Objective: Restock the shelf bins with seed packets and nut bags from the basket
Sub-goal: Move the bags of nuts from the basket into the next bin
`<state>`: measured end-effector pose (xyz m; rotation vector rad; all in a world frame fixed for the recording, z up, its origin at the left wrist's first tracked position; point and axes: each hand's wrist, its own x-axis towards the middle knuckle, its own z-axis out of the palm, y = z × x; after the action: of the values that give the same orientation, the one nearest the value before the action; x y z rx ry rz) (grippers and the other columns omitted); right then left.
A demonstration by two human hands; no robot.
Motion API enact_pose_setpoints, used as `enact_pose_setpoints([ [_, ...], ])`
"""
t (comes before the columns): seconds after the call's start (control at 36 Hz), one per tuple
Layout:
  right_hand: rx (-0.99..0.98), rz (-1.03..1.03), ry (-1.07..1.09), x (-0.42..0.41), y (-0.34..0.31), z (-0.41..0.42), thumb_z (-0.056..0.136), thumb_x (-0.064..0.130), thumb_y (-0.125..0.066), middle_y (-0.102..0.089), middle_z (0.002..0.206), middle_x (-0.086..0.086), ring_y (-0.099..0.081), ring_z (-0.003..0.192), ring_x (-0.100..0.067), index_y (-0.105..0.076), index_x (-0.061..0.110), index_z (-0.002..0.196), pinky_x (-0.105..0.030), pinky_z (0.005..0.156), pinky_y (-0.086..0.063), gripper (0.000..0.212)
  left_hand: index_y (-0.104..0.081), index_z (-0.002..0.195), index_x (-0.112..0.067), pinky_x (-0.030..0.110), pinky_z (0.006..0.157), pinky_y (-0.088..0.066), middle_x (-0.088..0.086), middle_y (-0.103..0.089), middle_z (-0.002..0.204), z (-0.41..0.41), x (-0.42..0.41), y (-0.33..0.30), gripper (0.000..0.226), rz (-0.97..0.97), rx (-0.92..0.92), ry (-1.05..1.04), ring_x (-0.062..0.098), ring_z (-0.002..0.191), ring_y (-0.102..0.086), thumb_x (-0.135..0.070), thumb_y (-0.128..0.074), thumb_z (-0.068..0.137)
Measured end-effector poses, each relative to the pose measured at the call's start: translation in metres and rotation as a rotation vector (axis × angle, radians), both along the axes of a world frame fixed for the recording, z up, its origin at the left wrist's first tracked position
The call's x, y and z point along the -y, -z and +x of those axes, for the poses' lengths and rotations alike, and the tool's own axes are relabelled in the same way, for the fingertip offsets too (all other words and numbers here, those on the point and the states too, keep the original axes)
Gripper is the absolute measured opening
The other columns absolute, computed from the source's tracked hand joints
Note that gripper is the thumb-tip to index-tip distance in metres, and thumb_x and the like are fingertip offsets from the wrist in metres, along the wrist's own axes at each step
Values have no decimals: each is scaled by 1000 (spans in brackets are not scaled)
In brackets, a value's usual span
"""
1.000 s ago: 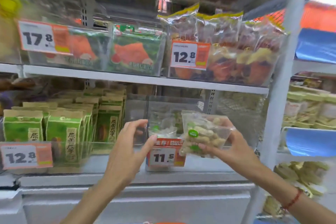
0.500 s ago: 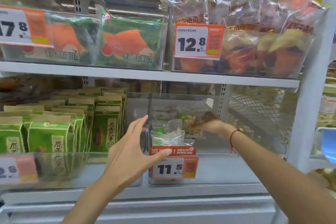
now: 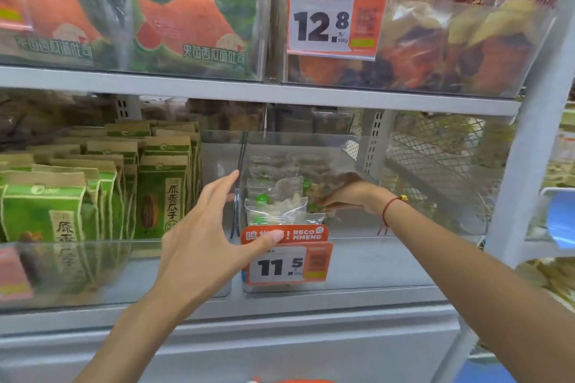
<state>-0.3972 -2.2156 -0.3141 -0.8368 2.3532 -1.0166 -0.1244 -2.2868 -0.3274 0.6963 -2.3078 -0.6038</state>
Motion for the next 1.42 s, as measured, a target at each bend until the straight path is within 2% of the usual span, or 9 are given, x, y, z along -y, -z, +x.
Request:
enact_pose_setpoints([
  [0.11, -27, -57, 5, -4, 2, 1, 73, 1, -78, -65, 115, -14, -66, 101, -28, -53, 13, 115, -38, 88, -55, 50, -14, 145, -45, 42, 98, -43, -23, -30, 147, -1, 3, 3, 111, 8, -16, 3, 6, 122, -46, -94, -47, 51],
  [0.22, -475, 2, 51, 1, 1, 0, 59, 22, -89, -51, 126, -9, -54, 112, -32, -33, 21, 134, -41, 91, -50, 95, -13, 145, -45, 44, 98, -43, -22, -32, 147, 0, 4, 5, 113, 6, -15, -3, 6, 122, -46, -93, -40, 46],
  [0.33, -857, 136, -60, 0, -1, 8, 68, 33, -83, -46, 123, -4, -53, 109, -26, -48, 29, 126, -36, 86, -48, 68, -14, 145, -44, 42, 96, -42, -21, -33, 147, 0, 4, 5, 112, -8, -15, -4, 8, 123, -47, -93, -42, 48],
  [0.44, -1111, 292, -105, 3, -3, 9, 76, 43, -75, -51, 128, -3, -38, 123, -25, -50, 25, 130, -35, 100, -32, 62, -12, 145, -45, 42, 97, -42, -21, -31, 147, 0, 4, 4, 111, -17, -6, -3, 7, 123, -46, -92, -42, 50],
  [0.53, -1113, 292, -133, 3, -2, 9, 78, 38, -75, -52, 132, -3, -38, 124, -25, -49, 21, 131, -36, 102, -29, 62, -12, 146, -44, 41, 97, -41, -21, -31, 148, 1, 3, 3, 111, -15, 0, 3, 7, 123, -46, -93, -47, 52],
  [0.89, -790, 205, -214, -1, 1, -3, 76, 14, -70, -51, 134, -4, -50, 115, -25, -41, 28, 135, -29, 74, -44, 67, -11, 146, -43, 40, 99, -39, -21, -32, 147, 2, 2, 1, 110, 15, -5, 16, 6, 121, -47, -89, -51, 54],
  [1.11, -855, 47, -222, -34, -27, 15, 78, 27, -71, -56, 127, -2, -51, 116, -21, -54, 26, 125, -35, 93, -47, 49, -18, 145, -40, 35, 98, -40, -19, -34, 145, 6, -1, -2, 107, 35, -64, 64, 2, 119, -43, -82, -57, 55],
  [1.28, -999, -143, -304, -83, -32, 73, 86, 24, -66, -61, 116, 8, -53, 108, -11, -60, 26, 119, -29, 87, -47, 33, -41, 133, -34, 26, 98, -39, -23, -42, 129, 30, -17, 9, 69, -158, -249, 98, -2, 118, -42, -43, -75, 73],
  [1.42, -1172, -286, -410, -114, -22, 145, 85, 15, -67, -63, 100, 10, -59, 91, -15, -65, 26, 105, -37, 61, -53, 23, -57, 112, -32, 27, 78, -49, -20, -57, 112, 69, -45, 18, 30, -386, -172, 45, 4, 99, -56, -36, -60, 82],
])
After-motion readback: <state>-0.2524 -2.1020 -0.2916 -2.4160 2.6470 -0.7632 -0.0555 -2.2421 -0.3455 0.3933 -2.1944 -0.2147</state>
